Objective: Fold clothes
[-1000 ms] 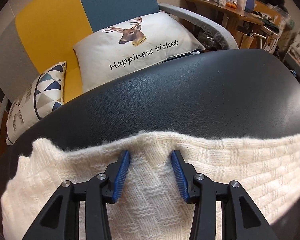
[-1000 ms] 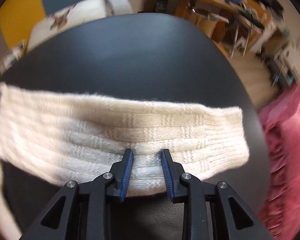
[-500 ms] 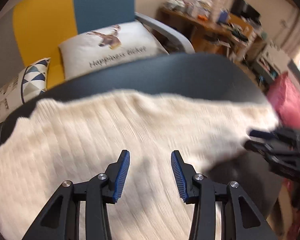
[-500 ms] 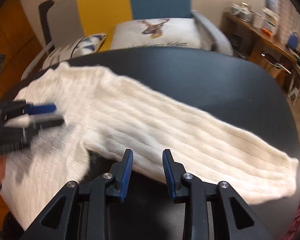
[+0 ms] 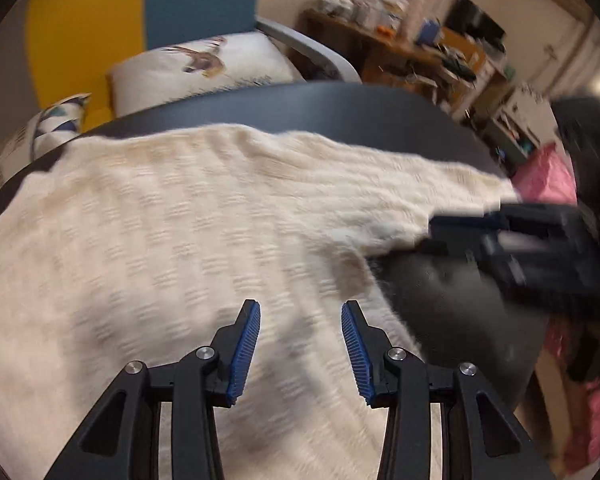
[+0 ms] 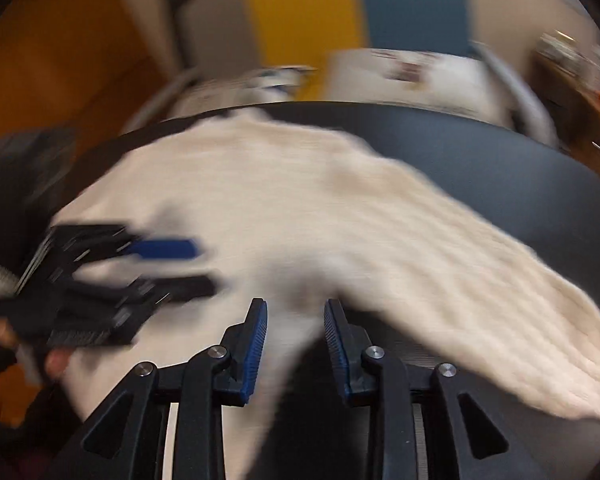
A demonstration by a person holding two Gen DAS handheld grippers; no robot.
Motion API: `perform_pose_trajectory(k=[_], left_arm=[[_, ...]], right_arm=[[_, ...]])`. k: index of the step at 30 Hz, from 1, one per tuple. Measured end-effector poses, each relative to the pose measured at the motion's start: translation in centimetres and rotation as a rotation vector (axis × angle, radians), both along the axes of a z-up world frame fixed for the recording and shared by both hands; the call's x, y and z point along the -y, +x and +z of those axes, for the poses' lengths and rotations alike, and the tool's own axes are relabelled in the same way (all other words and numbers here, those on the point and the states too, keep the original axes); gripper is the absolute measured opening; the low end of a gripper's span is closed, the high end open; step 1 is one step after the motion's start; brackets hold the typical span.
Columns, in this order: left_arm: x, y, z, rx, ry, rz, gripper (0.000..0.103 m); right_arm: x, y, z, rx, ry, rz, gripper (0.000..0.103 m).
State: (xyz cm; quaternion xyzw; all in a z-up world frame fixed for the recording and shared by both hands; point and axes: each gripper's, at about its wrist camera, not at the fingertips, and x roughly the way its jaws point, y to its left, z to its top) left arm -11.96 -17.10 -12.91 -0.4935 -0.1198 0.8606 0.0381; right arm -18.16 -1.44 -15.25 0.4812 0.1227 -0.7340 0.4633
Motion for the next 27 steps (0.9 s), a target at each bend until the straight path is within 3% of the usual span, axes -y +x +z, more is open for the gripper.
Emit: perform_pose_trajectory(k=[3, 5, 9, 13, 17, 20, 22, 25, 27], left_arm=[[3.1, 3.3, 0.3, -0.015, -0.015, 0.068, 0.044], [4.6, 5.3, -0.5, 0.003, -0.042, 0.107, 0.044], [6.6, 8.0, -3.9, 0.076, -0.074, 0.177, 0.043], [6.2, 9.4, -4.2, 0.019, -0.108, 0.192, 0.044], [6.5, 10.4, -3.7, -0.008, -0.038, 0.242, 0.047], [7.4, 11.2, -3.6, 0.003, 0.002, 0.289, 0.048], [8.1, 11.6, -3.6, 0.015, 0.031, 0.317, 0.049], [8.7, 11.9, -3.7, 0.031, 0.056, 0.346, 0.049], [8.6, 11.7, -3.6, 0.039, 0.047, 0.355, 0.049]], right_arm=[[2.6, 2.1, -1.8, 0.031, 0.056, 0.08, 0.029], [3.1, 2.1, -4.3, -0.004, 0.206, 0.037, 0.028], [0.8, 1.0, -5.1, 0.053, 0.162, -0.055, 0.023], [-2.9, 0.7, -3.1, 0.115, 0.024, -0.189, 0.028], [-13.7, -0.9, -0.6, 0.209, -0.252, -0.482, 0.037], [-23.6, -4.0, 0.1, 0.216, -0.369, -0.737, 0.037], [-29.5, -5.9, -0.3, 0.242, -0.433, -0.919, 0.038], [-35.4, -8.2, -2.8, 0.348, -0.516, -1.099, 0.04], [-37.0, -9.6, -4.4, 0.398, -0.523, -1.174, 0.04]])
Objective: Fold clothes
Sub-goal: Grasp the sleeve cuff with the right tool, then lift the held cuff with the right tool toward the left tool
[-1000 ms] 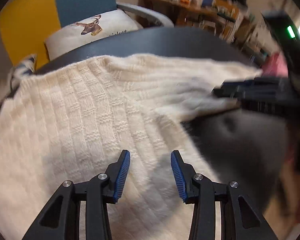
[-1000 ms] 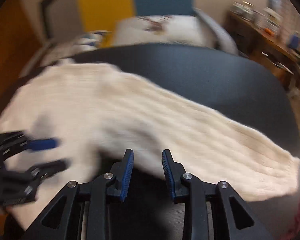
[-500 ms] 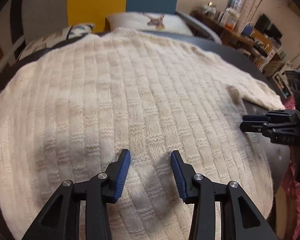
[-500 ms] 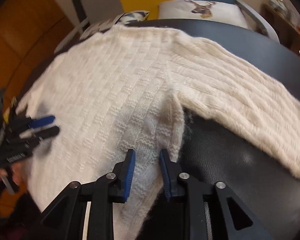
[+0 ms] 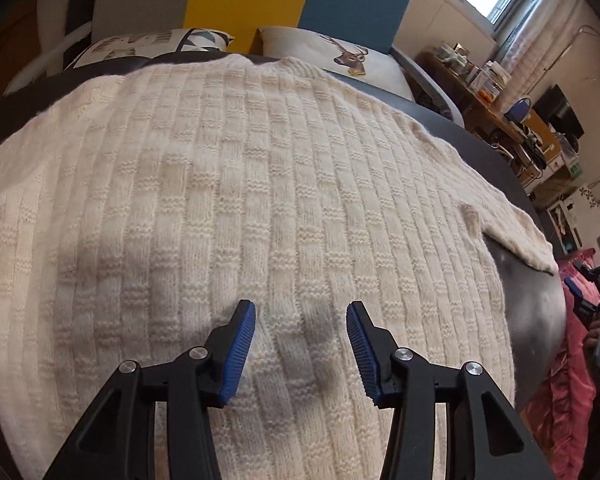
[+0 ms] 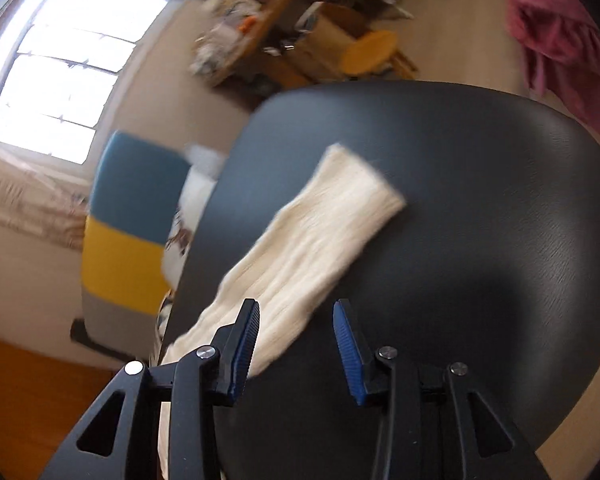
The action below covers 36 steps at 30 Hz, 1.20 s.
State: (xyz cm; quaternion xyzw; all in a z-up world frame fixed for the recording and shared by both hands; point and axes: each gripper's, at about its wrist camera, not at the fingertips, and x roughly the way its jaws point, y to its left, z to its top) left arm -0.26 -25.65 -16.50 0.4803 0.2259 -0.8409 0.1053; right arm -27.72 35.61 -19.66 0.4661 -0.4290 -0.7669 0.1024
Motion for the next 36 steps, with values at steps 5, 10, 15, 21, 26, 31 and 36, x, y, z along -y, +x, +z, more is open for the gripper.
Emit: perform_pose_trajectory(k=[5, 10, 15, 21, 26, 31, 36], left_arm=[[-0.9, -0.8, 0.0, 0.024, -0.037, -0.008, 0.051], [-1.0, -1.1, -0.2, 0.031, -0.035, -0.007, 0.053], [-0.8, -1.0, -0.3, 0.03, -0.02, -0.004, 0.053], [-0.7, -0.9, -0.2, 0.029, -0.004, -0.001, 0.055], [-0.6, -0.8, -0.1, 0.028, 0.005, -0.004, 0.055], [-0.2, -0.8, 0.5, 0.02, 0.016, 0.006, 0.055], [0.4, -0.9, 1.8, -0.012, 0.02, 0.014, 0.055]], right_arm=[[-1.3, -2.3, -2.2, 0.056, -0.038, -0.094, 0.04], [-0.7, -3.8, -2.9, 0.042, -0.039, -0.145, 0.039], [0.3, -5.0, -3.0, 0.033, 0.009, -0.148, 0.039], [0.4, -5.1, -2.9, 0.043, 0.074, -0.153, 0.009], [1.3, -4.9, -1.9, -0.004, 0.108, -0.106, 0.007], [3.8, -5.4, 0.5, -0.097, 0.107, -0.025, 0.007], [8.0, -5.9, 3.2, -0.186, 0.093, 0.08, 0.007]])
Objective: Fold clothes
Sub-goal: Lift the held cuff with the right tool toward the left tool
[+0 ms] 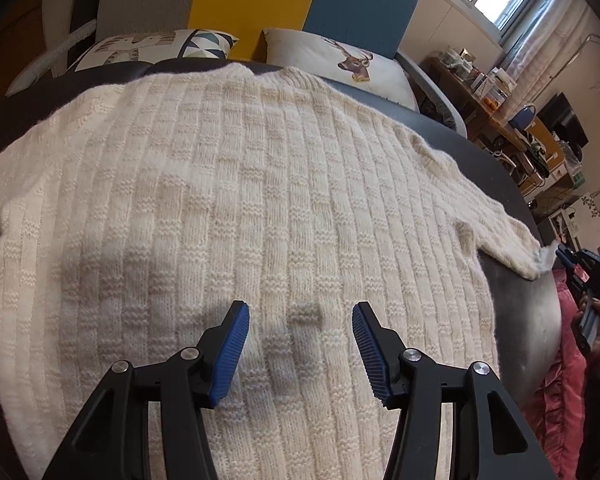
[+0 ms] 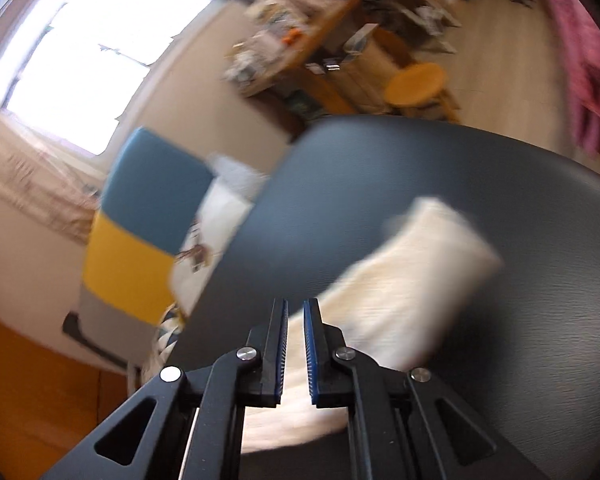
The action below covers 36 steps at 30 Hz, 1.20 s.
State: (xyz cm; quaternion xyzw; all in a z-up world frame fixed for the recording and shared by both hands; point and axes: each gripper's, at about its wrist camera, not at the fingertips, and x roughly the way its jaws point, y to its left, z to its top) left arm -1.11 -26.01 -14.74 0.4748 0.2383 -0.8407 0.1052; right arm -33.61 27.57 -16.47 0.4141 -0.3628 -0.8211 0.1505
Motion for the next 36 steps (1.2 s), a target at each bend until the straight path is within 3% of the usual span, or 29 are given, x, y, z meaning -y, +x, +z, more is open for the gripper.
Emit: perform_pose_trajectory(k=[3, 8, 12, 14, 19, 26, 28, 31, 33, 34, 36], left_arm=[[0.2, 0.0, 0.7, -0.012, -0.005, -0.001, 0.055], [0.5, 0.6, 1.5, -0.033, -0.008, -0.001, 0.055], [0.4, 0.9, 1.4, -0.033, -0.037, -0.015, 0.055], [0.4, 0.6, 1.2, -0.026, -0.043, -0.018, 0.055], [-0.1, -2.0, 1.9, -0.031, -0.09, -0.05, 0.055], [-0.1, -6.3, 2.2, -0.023, -0.154, -0.07, 0.055], [-0.1, -7.3, 2.2, -0.023, -0.193, -0.058, 0.055], [-0.1, -8.3, 1.8, -0.003, -0.311, -0.03, 0.055], [-0.2, -8.7, 1.4, 0.027, -0.434, -0.005, 0.055], [-0.3, -8.8, 1.2, 0.044, -0.5, 0.008, 0.055], [0.1, -8.9, 0.3, 0.079, -0.552, 0.032, 0.055]], right_arm=[[2.4, -0.1, 1.2, -0.021, 0.032, 0.015, 0.007], [0.2, 1.2, 1.2, 0.013, 0.035, -0.077, 0.01], [-3.6, 3.3, -0.2, 0.064, -0.004, -0.163, 0.011], [-5.1, 3.7, -1.7, 0.129, -0.037, -0.205, 0.024], [-7.3, 3.4, -5.4, 0.257, -0.118, -0.291, 0.031], [-6.9, 1.9, -7.6, 0.251, -0.181, -0.297, 0.033], [-6.5, 1.4, -7.7, 0.235, -0.168, -0.282, 0.035], [-5.8, 0.7, -7.4, 0.222, -0.107, -0.258, 0.031], [-4.2, 0.1, -6.1, 0.233, 0.061, -0.207, 0.009], [-3.4, -0.2, -5.4, 0.238, 0.148, -0.18, 0.007], [-2.9, -0.1, -4.8, 0.209, 0.147, -0.179, 0.006]])
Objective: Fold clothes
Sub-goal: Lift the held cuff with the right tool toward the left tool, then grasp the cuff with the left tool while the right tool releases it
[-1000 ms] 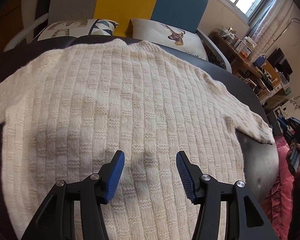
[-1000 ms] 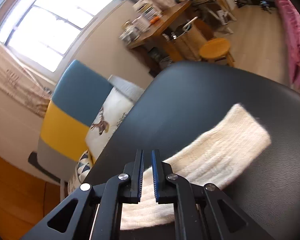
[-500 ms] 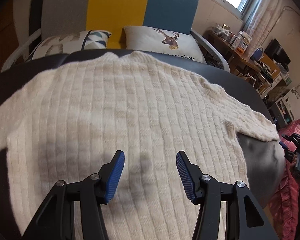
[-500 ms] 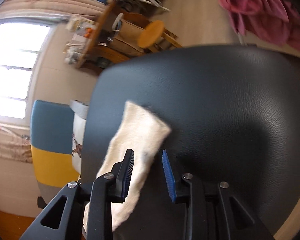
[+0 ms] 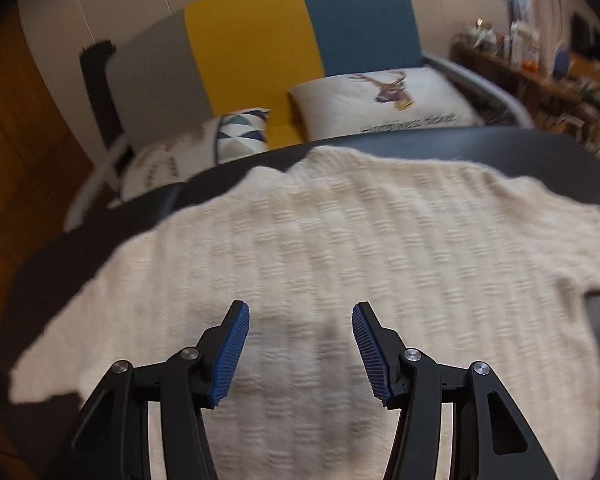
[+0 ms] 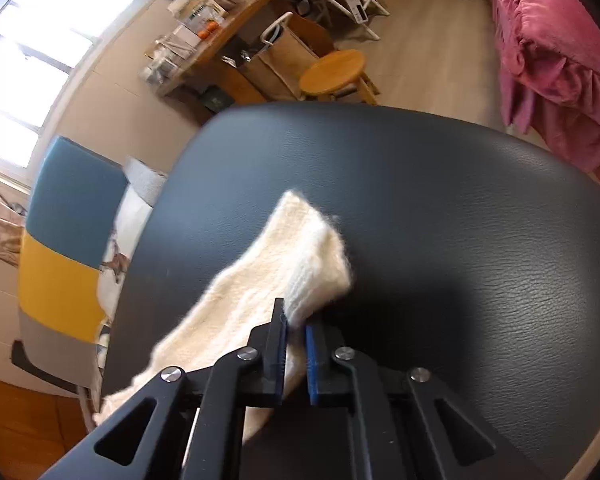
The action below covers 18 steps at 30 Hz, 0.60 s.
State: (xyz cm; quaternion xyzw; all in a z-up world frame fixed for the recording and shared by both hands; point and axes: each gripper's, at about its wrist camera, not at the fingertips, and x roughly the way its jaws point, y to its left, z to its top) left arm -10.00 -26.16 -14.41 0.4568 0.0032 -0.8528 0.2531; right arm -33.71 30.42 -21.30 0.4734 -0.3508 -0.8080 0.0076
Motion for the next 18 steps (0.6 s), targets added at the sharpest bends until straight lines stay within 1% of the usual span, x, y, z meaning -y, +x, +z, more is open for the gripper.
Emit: perform_pose_trajectory(k=[2, 3, 4, 5, 8, 10, 11, 15, 16, 18], left_arm=[[0.7, 0.2, -1.0, 0.021, 0.024, 0.019, 0.055], [1.1, 0.3, -1.6, 0.038, 0.041, 0.029, 0.052], [1.5, 0.4, -2.2, 0.056, 0.059, 0.037, 0.044], [1.8, 0.5, -2.5, 0.064, 0.077, 0.04, 0.042], [2.6, 0.9, -2.8, 0.059, 0.133, 0.045, 0.042], [3.4, 0.8, -2.2, 0.036, 0.21, 0.051, 0.042], [3.7, 0.7, -1.9, 0.025, 0.262, 0.047, 0.042], [4.3, -0.4, 0.0, -0.026, 0.523, 0.007, 0.042], [4.1, -1.0, 0.6, -0.029, 0.567, -0.01, 0.043], [3.0, -2.1, 1.8, -0.027, 0.623, -0.054, 0.043]], right_arm=[[0.9, 0.1, 0.9, -0.044, 0.001, 0.025, 0.006], [1.4, 0.0, 1.5, -0.061, -0.009, 0.048, 0.006], [2.2, -0.1, 2.1, -0.085, -0.021, 0.078, 0.006], [3.0, -0.2, 2.9, -0.107, -0.024, 0.11, 0.006], [6.0, -0.3, 5.6, -0.175, -0.035, 0.215, 0.006], [8.8, -0.2, 7.7, -0.214, -0.027, 0.295, 0.006], [10.2, 0.0, 8.5, -0.232, -0.027, 0.329, 0.006], [16.6, 0.8, 10.8, -0.287, -0.011, 0.488, 0.006], [18.4, 1.3, 11.1, -0.291, 0.005, 0.53, 0.006], [21.6, 2.1, 10.9, -0.292, 0.027, 0.603, 0.006]])
